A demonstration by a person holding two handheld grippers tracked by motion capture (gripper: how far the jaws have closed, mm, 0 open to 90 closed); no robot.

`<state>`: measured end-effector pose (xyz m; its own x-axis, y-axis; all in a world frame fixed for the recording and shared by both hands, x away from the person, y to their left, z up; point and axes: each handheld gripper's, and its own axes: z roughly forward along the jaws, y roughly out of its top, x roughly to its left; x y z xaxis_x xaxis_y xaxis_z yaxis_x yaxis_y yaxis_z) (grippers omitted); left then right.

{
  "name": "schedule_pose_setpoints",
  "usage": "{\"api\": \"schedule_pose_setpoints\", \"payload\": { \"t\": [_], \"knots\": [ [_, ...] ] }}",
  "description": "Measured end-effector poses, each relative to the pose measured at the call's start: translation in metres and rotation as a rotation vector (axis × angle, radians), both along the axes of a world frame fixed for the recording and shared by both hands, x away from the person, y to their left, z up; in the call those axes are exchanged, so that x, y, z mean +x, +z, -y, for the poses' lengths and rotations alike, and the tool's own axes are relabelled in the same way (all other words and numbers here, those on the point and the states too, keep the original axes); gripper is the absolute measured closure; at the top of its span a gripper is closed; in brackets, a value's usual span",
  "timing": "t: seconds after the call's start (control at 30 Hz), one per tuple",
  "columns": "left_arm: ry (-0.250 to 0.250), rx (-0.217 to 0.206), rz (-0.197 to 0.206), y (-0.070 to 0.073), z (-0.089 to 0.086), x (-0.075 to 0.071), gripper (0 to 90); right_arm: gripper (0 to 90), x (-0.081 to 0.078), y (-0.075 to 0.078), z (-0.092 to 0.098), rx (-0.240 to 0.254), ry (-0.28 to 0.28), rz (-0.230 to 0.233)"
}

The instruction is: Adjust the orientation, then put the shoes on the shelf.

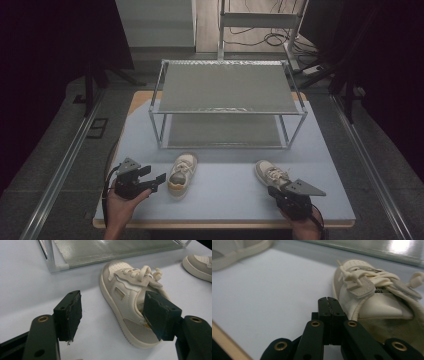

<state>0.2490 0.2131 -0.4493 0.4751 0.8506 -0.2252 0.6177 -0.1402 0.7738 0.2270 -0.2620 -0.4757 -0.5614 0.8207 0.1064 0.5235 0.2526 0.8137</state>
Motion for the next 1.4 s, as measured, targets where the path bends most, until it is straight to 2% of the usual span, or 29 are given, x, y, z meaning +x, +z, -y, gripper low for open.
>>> {"api": "schedule_pose_setpoints", "payload": {
  "t": [0.03,0.13,0.27,0.3,0.33,0.47,0.5,0.67,0.7,0.77,0.9,0.97,1.1,1.17,1.23,1.4],
  "knots": [
    [0.000,0.000,0.000,0.000,0.000,0.000,31.9,87.9,0.000,0.000,0.000,0.000,0.000,0.000],
    [-0.007,0.000,0.005,0.003,0.001,-0.002,31.7,81.0,-0.003,0.008,-0.001,0.031,0.047,0.013],
    [-0.010,-0.007,0.016,0.007,0.002,-0.004,31.1,63.6,-0.009,0.023,-0.001,0.049,0.065,0.079],
    [-0.010,-0.007,0.016,0.007,0.002,-0.004,30.6,63.6,-0.009,0.023,-0.001,0.049,0.065,0.079],
    [-0.011,-0.010,0.021,0.009,0.003,-0.006,30.4,51.4,-0.011,0.032,0.002,0.057,0.056,0.110],
    [-0.019,-0.008,0.034,0.017,0.007,-0.013,27.9,35.1,-0.010,0.044,0.010,0.046,0.029,0.137],
    [-0.020,-0.007,0.038,0.020,0.008,-0.014,27.5,33.8,-0.009,0.046,0.012,0.041,0.022,0.135],
    [-0.025,-0.001,0.023,0.027,0.013,-0.019,24.9,28.3,-0.003,0.048,0.024,0.037,-0.005,0.106],
    [-0.040,0.005,0.007,0.027,0.018,-0.019,24.1,25.0,0.001,0.044,0.031,0.031,-0.023,0.078],
    [-0.046,0.016,-0.007,0.027,0.023,-0.019,23.0,23.2,0.005,0.040,0.035,0.024,-0.034,0.055],
    [-0.051,0.037,-0.027,0.025,0.034,-0.020,19.4,20.3,0.009,0.034,0.039,0.019,-0.058,0.031],
    [-0.055,0.061,-0.043,0.021,0.045,-0.020,15.4,18.0,0.012,0.030,0.040,0.018,-0.067,0.013],
    [-0.056,0.075,-0.067,0.015,0.054,-0.016,13.4,16.1,0.016,0.026,0.039,0.006,-0.071,-0.010],
    [-0.051,0.119,-0.096,0.006,0.065,-0.010,12.0,15.1,0.020,0.020,0.038,-0.004,-0.076,-0.035],
    [-0.036,0.145,-0.107,0.001,0.070,-0.006,11.2,14.7,0.023,0.015,0.036,-0.012,-0.081,-0.049],
    [-0.013,0.178,-0.128,-0.009,0.076,0.004,10.2,14.1,0.027,0.007,0.031,-0.023,-0.074,-0.077]
  ]
}}
